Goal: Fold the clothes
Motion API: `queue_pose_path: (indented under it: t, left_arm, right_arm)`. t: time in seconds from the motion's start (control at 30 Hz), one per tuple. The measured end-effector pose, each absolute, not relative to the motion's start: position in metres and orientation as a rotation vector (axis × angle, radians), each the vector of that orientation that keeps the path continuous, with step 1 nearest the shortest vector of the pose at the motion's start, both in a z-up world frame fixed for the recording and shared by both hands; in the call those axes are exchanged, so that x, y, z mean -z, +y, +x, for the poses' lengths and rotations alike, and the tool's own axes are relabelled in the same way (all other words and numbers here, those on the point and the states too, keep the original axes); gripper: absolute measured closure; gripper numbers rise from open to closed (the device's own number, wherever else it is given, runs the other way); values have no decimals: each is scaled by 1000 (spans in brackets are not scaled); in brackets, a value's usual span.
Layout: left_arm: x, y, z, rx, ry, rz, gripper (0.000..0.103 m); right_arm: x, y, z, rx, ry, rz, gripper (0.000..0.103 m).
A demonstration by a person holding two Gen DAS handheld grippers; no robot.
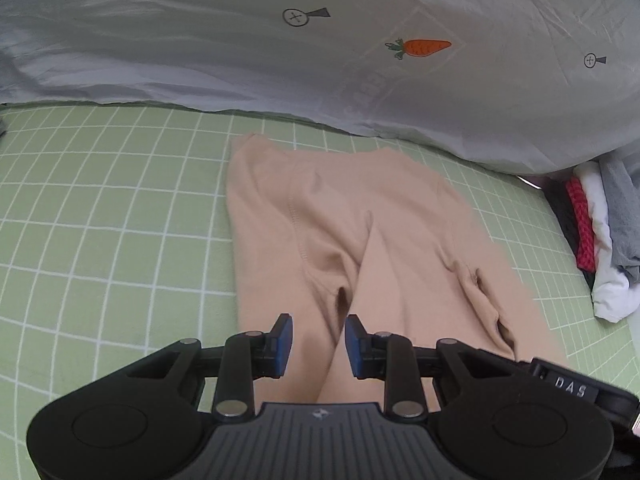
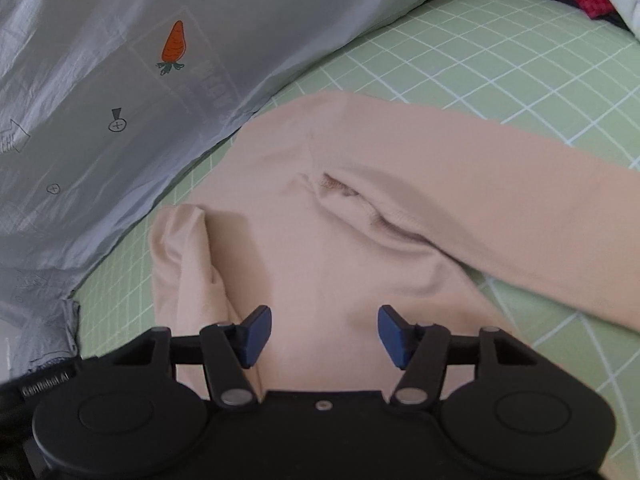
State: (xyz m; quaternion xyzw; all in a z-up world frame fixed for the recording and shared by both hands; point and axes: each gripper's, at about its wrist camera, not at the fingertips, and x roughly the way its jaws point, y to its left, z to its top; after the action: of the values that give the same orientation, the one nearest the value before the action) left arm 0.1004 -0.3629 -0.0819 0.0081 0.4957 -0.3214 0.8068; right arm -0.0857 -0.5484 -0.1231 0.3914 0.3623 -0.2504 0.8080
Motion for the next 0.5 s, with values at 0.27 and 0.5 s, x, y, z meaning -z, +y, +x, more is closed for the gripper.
queue_pose_path:
  t: [0.27, 0.5]
  left_arm:
    - [91, -403, 117, 749, 1084, 16, 75]
    - [101, -423, 126, 785, 1113, -1, 99]
  right_arm:
    - [127, -567, -89, 607, 826, 740, 38]
    - [128, -562, -79, 597, 851, 678, 34]
